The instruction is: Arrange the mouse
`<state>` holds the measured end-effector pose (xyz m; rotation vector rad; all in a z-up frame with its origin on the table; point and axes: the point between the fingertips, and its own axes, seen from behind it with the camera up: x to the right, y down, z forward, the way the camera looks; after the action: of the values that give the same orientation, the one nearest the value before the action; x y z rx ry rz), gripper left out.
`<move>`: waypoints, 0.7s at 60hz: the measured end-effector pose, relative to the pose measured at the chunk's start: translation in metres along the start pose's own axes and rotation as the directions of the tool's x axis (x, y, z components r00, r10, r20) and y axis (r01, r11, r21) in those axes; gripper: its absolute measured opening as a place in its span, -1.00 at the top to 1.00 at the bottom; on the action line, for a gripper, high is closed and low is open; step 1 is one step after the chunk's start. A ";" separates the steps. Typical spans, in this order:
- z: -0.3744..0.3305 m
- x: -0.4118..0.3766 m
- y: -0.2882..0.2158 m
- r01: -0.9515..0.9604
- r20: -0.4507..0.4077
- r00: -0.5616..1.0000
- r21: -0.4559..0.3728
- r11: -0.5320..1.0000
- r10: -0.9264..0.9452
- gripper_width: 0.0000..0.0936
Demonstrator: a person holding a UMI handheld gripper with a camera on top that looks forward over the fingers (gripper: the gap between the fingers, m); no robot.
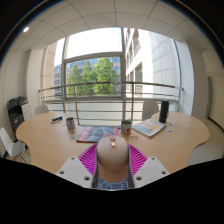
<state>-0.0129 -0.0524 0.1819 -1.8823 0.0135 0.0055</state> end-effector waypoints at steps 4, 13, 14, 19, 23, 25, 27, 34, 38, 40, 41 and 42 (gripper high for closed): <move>0.039 0.008 0.033 -0.001 -0.016 1.000 -0.078 0.997 0.000 0.15; 0.088 0.019 0.129 0.003 -0.024 1.000 -0.254 0.967 -0.010 0.12; 0.089 0.020 0.134 0.004 -0.024 1.000 -0.262 0.965 -0.011 0.11; 0.088 0.023 0.158 0.016 -0.022 0.999 -0.315 0.949 -0.024 0.02; 0.090 0.018 0.173 0.010 -0.011 1.000 -0.341 0.940 -0.015 -0.10; 0.087 0.016 0.173 0.004 -0.006 1.000 -0.347 0.938 -0.007 -0.21; 0.084 0.017 0.170 0.004 -0.008 1.000 -0.341 0.940 -0.008 -0.38; 0.059 0.017 0.142 0.042 -0.019 0.999 -0.301 0.953 -0.050 -0.77; 0.033 0.010 0.130 0.044 -0.018 0.999 -0.296 0.954 -0.051 -0.83; 0.020 0.008 0.123 0.043 -0.022 0.998 -0.292 0.955 -0.051 -0.82; 0.013 0.007 0.120 0.042 -0.025 0.998 -0.289 0.956 -0.052 -0.81; 0.006 0.006 0.117 0.042 -0.028 0.998 -0.287 0.957 -0.052 -0.81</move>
<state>-0.0086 -0.0824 0.0690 -2.1728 -0.0091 -0.0616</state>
